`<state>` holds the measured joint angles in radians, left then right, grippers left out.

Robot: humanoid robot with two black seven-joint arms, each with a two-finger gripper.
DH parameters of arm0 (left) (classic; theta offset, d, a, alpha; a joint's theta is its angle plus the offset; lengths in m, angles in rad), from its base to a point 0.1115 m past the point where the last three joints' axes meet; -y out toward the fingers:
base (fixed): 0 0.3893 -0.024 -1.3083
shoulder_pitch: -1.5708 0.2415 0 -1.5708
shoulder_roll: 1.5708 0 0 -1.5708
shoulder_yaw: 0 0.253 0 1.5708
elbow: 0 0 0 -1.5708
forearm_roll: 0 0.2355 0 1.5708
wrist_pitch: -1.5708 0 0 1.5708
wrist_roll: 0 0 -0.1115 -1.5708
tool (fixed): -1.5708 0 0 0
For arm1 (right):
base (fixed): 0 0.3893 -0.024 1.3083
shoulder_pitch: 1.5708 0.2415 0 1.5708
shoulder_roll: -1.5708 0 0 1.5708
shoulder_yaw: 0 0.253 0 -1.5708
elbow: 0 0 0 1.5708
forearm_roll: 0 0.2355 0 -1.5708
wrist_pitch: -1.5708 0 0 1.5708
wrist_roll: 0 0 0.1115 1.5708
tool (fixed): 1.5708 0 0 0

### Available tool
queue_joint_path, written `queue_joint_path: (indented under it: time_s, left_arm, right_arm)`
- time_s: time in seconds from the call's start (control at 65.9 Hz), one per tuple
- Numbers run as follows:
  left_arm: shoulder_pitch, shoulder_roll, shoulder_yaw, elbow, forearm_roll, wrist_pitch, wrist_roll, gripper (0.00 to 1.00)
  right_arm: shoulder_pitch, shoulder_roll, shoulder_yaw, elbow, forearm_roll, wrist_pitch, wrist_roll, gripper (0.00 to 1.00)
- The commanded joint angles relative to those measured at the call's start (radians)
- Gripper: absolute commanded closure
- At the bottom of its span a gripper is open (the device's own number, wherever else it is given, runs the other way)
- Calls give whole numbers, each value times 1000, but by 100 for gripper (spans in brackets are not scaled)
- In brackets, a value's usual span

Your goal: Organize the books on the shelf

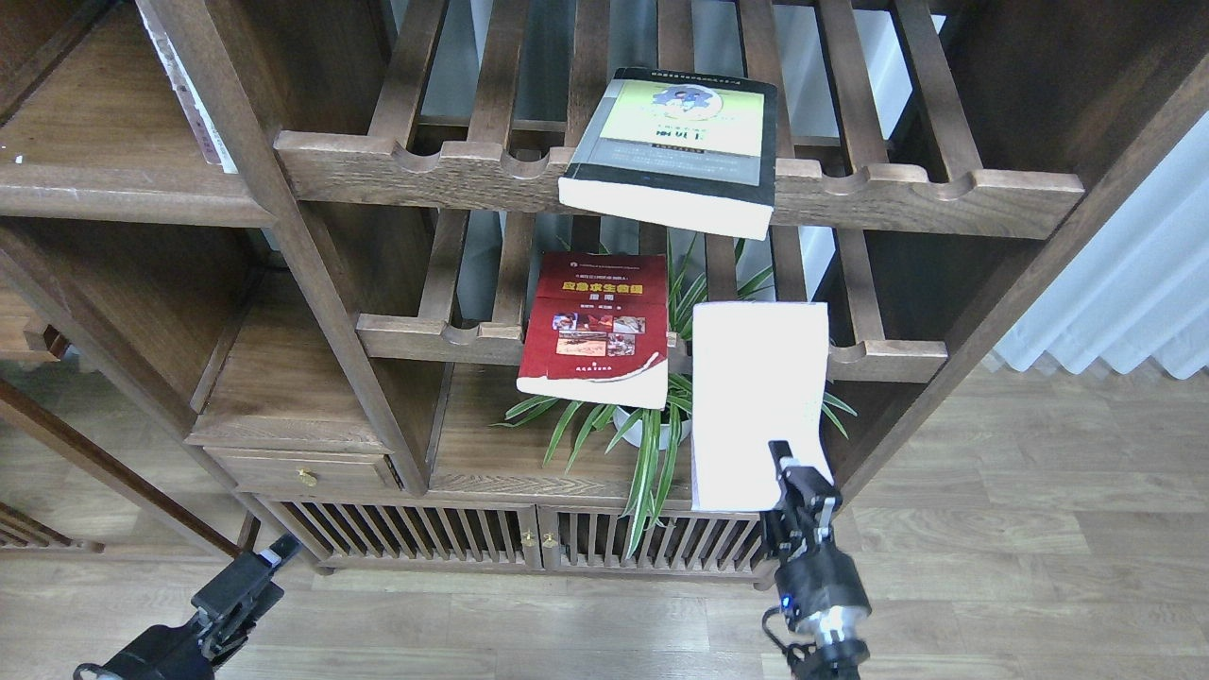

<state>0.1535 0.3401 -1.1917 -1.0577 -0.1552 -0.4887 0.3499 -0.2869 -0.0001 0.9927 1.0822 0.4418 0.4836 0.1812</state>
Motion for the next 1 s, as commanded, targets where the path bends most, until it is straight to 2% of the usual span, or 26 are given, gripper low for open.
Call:
queue_joint_path:
  time_s: [0.0, 0.121, 0.349, 0.501, 0.668, 0.865, 0.987]
  left_arm:
    - [4, -7, 9, 4, 0, 0, 1, 0]
    - [0, -10, 35, 4, 0, 0, -12, 0]
    - [-6, -10, 139, 22, -7, 0, -3, 0]
    - [-3, -23, 196, 10, -10, 0, -14, 0]
    - [-11, -70, 207, 7, -18, 0, -14, 0]
    - [-42, -150, 219, 8, -17, 0, -6, 0]
    - [-65, -211, 258, 24, -10, 0, -6, 0]
  right_arm:
    - [-15, 0, -40, 2, -8, 5, -2, 94]
    - [-14, 0, -65, 1, -37, 5, -2, 94]
    - [0, 0, -154, -16, -75, 5, -5, 93]
    - [11, 0, -213, -24, -77, 5, -28, 92]
    - [17, 0, -261, -44, -83, 5, -65, 92]
    - [25, 0, -307, -48, -84, 5, -69, 91]
    - [25, 0, -328, -48, -84, 5, -88, 90]
